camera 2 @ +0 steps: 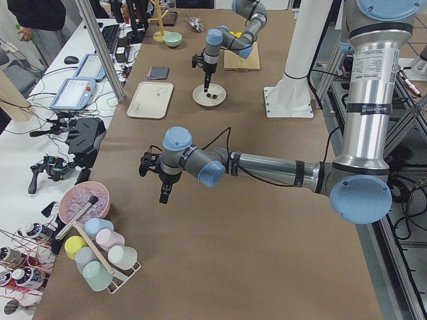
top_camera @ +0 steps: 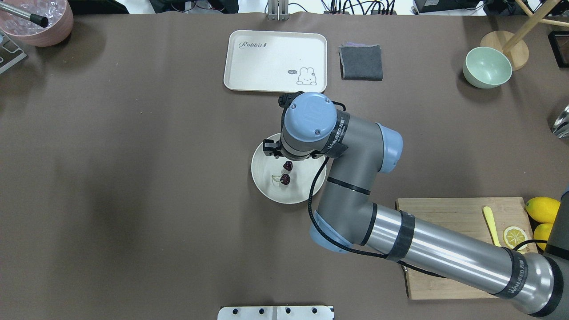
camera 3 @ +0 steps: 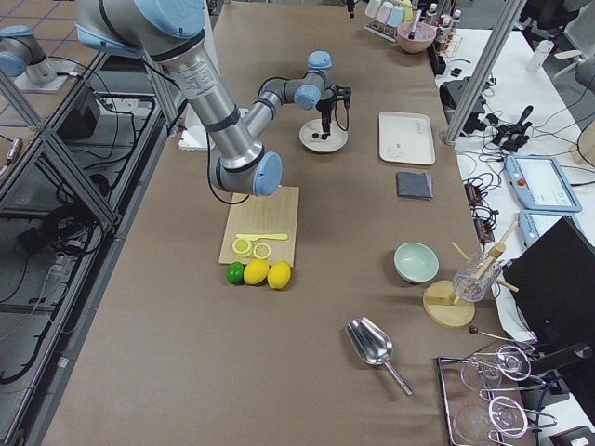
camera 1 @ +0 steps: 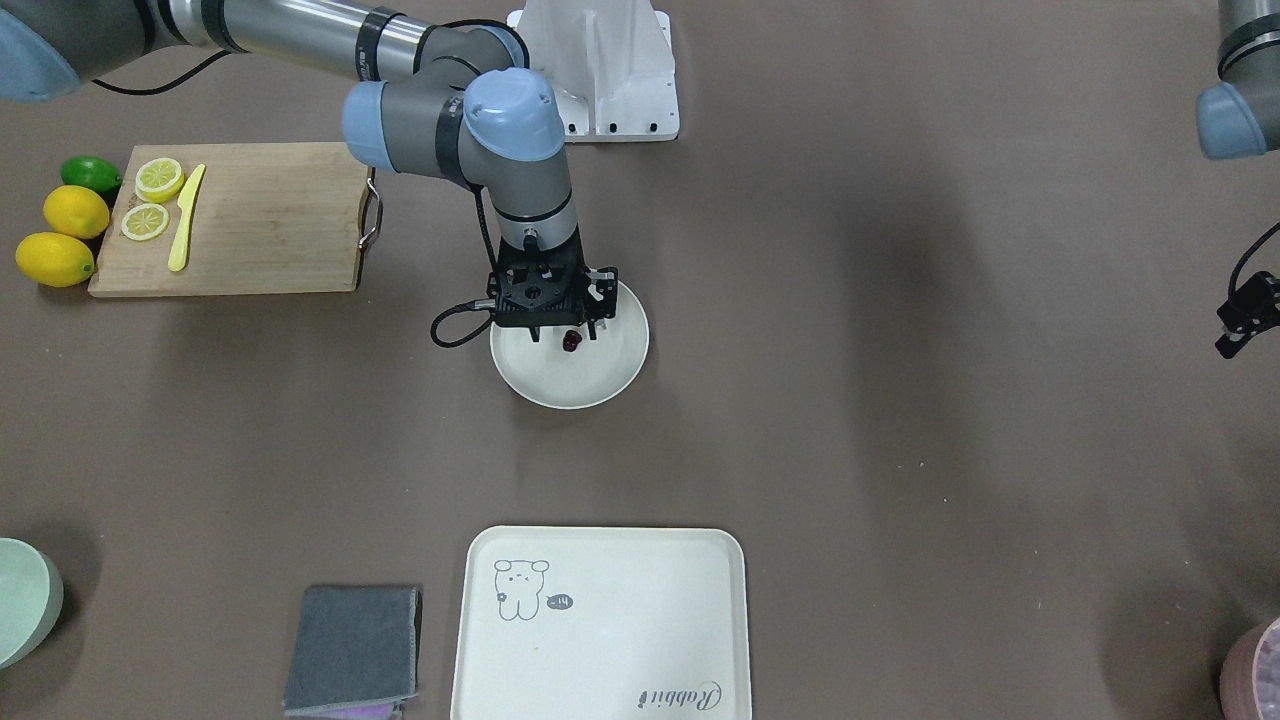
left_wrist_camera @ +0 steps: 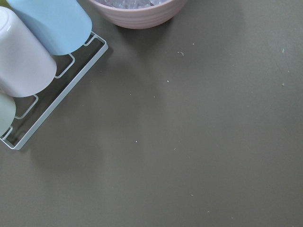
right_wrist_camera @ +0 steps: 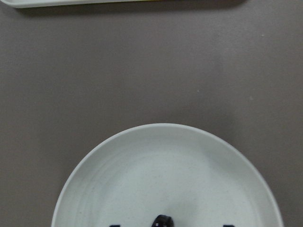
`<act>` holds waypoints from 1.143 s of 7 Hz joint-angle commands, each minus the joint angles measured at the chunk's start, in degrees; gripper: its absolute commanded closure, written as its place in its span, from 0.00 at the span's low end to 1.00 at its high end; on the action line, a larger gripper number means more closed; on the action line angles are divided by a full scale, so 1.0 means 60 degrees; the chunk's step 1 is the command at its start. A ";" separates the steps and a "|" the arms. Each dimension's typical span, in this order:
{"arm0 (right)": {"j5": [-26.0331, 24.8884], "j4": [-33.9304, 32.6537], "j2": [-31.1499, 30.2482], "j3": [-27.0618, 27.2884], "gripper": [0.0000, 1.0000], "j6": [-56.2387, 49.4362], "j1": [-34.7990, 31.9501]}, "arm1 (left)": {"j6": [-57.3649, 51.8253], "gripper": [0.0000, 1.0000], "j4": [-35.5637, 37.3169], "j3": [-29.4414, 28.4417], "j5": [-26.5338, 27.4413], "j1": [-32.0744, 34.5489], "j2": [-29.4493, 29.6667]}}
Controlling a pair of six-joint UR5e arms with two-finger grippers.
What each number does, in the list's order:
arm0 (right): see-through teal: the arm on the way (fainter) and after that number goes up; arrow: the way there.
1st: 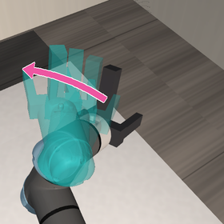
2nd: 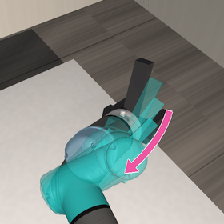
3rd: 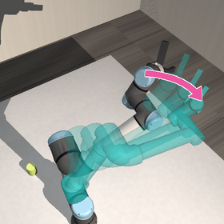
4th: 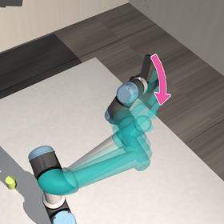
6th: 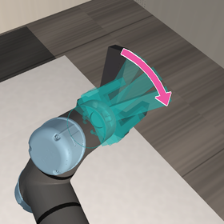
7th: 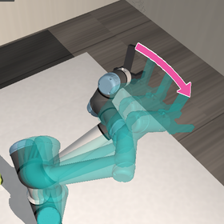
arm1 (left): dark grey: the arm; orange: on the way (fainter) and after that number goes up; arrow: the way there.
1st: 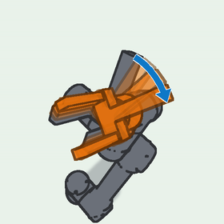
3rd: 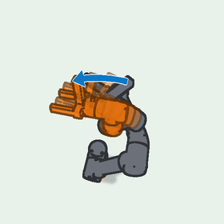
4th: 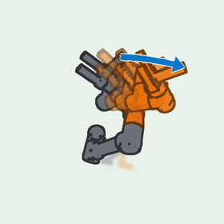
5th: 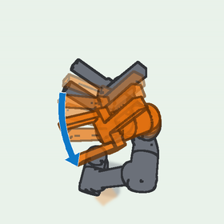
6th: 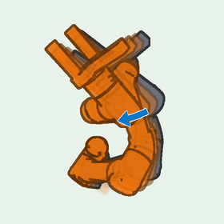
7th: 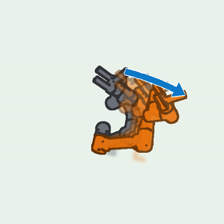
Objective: Place red cherry on plate
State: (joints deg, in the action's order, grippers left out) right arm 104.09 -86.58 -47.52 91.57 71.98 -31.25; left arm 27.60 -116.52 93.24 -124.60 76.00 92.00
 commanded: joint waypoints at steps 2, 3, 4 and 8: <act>0.2363 -0.4501 -0.1622 0.3580 0.00 -0.3542 -0.3361 | -0.0102 0.02 0.0158 0.0003 -0.0955 0.0778 -0.0069; 0.3254 -0.4656 -0.2907 0.3822 0.00 -0.5720 -0.5072 | -0.1031 0.02 0.0651 0.0032 -0.1247 0.1157 -0.0070; 0.3727 -0.4672 -0.4080 0.3650 0.00 -0.8541 -0.6569 | -0.2157 0.02 0.1758 0.0235 -0.1279 0.1654 0.0002; 0.4680 -0.3783 -0.5847 0.0508 0.00 -1.4069 -1.0385 | -0.3296 0.02 0.2956 0.0516 -0.1192 0.2113 -0.0143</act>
State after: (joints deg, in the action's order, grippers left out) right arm 130.02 -112.19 -79.90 101.13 -4.08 -87.35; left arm 8.38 -99.33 96.34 -132.02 88.44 91.56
